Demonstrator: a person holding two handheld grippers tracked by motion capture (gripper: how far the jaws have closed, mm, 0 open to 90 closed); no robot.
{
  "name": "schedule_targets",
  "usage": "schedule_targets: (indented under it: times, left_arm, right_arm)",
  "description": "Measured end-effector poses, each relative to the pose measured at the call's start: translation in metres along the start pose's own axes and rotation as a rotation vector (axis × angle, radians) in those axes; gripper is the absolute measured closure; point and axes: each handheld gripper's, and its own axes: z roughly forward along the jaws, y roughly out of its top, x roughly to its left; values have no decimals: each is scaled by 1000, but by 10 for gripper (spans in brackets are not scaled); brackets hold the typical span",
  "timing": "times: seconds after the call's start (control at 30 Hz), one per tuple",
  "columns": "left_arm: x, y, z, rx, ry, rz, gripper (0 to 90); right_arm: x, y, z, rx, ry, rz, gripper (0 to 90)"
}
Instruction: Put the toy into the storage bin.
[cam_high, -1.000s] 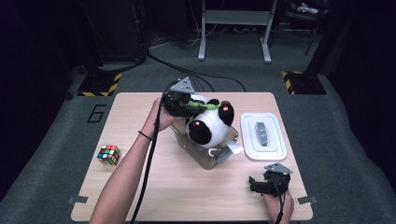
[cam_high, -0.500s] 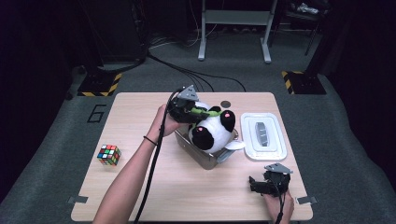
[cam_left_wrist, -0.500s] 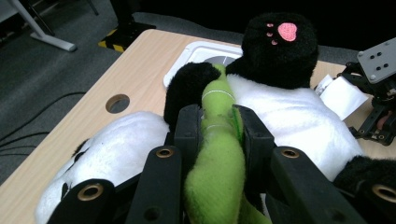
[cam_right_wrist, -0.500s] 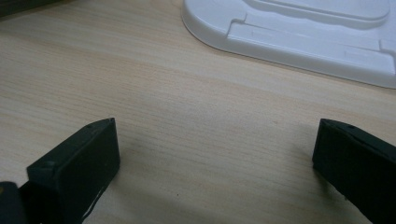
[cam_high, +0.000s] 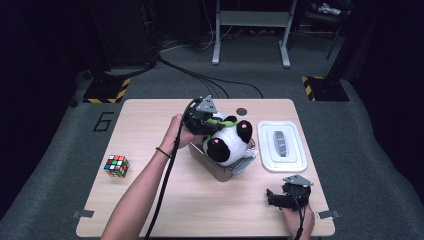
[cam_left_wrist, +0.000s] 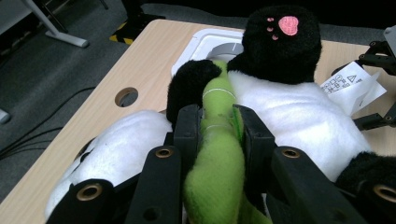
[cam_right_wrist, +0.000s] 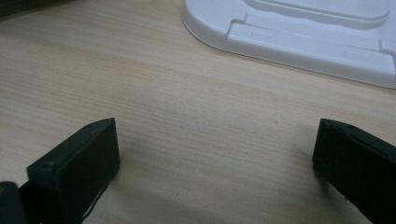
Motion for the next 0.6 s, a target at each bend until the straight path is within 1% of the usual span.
schedule_targets:
  times: [0.03, 0.07, 0.17, 0.27, 0.37, 0.43, 0.47, 0.53, 0.6]
  left_arm:
    - [1, 0, 0, 1, -9, 0, 727]
    - [1, -1, 0, 3, -9, -12, 724]
    - [2, -3, 1, 6, -13, -16, 718]
    - [0, -3, 3, 6, -7, -28, 716]
    - [-1, -3, 5, 17, -1, -31, 713]
    - [-1, -4, 6, 19, -5, -40, 710]
    - [-1, -4, 7, 26, -8, -37, 708]
    - [-2, -5, 8, 20, 4, -42, 706]
    - [-2, -6, 10, 29, -1, -41, 705]
  right_arm:
    - [0, 0, 0, 0, 0, 0, 0]
    - [0, 0, 0, -2, -2, 1, 0]
    - [0, 0, 0, -3, -2, 1, 0]
    - [0, 0, 0, -3, -2, 1, 0]
    - [0, 0, 0, -2, -2, 2, 0]
    - [0, 0, 0, -2, -2, 2, 0]
    - [0, 0, 0, -2, -2, 2, 0]
    - [0, 0, 0, -2, -2, 2, 0]
    - [0, 0, 0, -2, -2, 2, 0]
